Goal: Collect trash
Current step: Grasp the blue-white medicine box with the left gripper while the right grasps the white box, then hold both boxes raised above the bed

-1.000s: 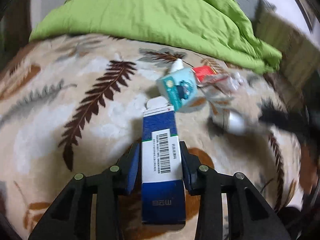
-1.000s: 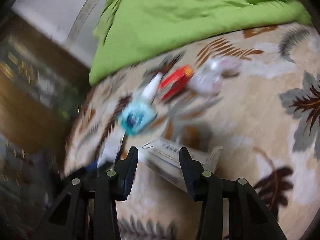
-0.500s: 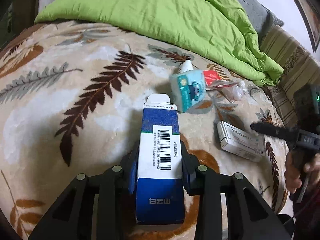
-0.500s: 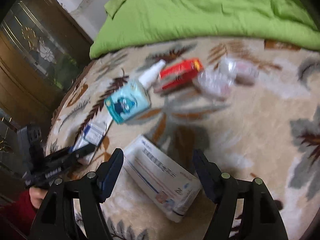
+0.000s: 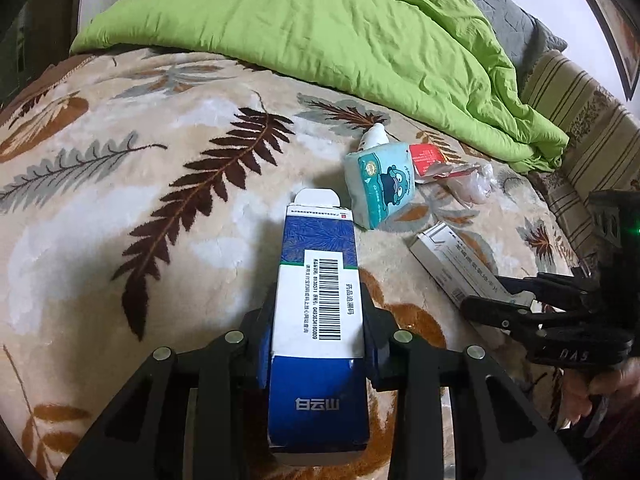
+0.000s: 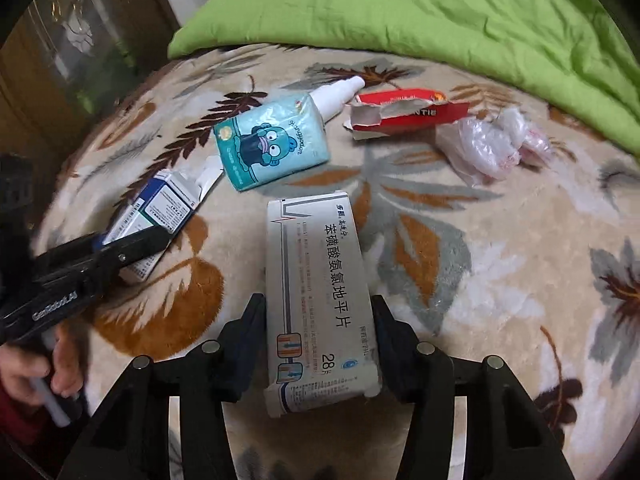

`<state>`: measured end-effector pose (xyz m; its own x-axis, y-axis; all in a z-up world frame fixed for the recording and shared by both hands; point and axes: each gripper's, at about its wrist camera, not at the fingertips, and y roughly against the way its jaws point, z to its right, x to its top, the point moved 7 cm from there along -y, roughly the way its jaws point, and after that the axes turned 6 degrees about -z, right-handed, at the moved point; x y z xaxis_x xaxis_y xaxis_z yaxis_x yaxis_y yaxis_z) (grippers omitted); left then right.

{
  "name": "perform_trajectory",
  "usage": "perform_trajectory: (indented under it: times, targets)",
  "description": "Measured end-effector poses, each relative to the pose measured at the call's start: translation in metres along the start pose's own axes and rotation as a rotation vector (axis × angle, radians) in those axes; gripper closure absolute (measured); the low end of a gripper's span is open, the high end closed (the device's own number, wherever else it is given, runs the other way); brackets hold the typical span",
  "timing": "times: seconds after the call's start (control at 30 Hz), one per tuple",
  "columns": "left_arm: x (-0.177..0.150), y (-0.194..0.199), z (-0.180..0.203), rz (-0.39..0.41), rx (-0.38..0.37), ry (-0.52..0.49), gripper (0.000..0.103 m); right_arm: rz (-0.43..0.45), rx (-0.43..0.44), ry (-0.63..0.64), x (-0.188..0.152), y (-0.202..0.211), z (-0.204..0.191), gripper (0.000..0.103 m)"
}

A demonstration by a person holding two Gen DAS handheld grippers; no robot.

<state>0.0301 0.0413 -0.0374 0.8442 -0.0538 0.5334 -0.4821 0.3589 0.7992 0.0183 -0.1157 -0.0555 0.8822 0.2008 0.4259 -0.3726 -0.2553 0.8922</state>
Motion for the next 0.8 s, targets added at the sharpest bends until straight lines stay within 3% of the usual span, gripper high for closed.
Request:
perform_trajectory:
  times: [0.1, 0.2, 0.37, 0.53, 0.8]
  targets:
    - [-0.001, 0.002, 0.002, 0.005, 0.007, -0.009, 0.070, 0.046, -0.072, -0.060, -0.006, 0.002, -0.009, 0.048]
    - [-0.004, 0.004, 0.002, 0.004, 0.015, -0.009, 0.070, 0.079, -0.163, -0.032, -0.007, 0.007, -0.016, 0.048]
    - [-0.009, 0.006, 0.004, 0.002, 0.050, -0.039, 0.070, 0.066, -0.106, -0.085, -0.009, 0.002, -0.008, 0.047]
    - [-0.010, 0.002, 0.007, 0.002, 0.079, -0.063, 0.069, 0.085, -0.127, -0.073, -0.012, 0.002, -0.012, 0.047]
    - [-0.012, -0.003, 0.011, -0.004, 0.124, -0.111, 0.069, 0.086, -0.085, -0.107, -0.011, 0.005, -0.009, 0.048]
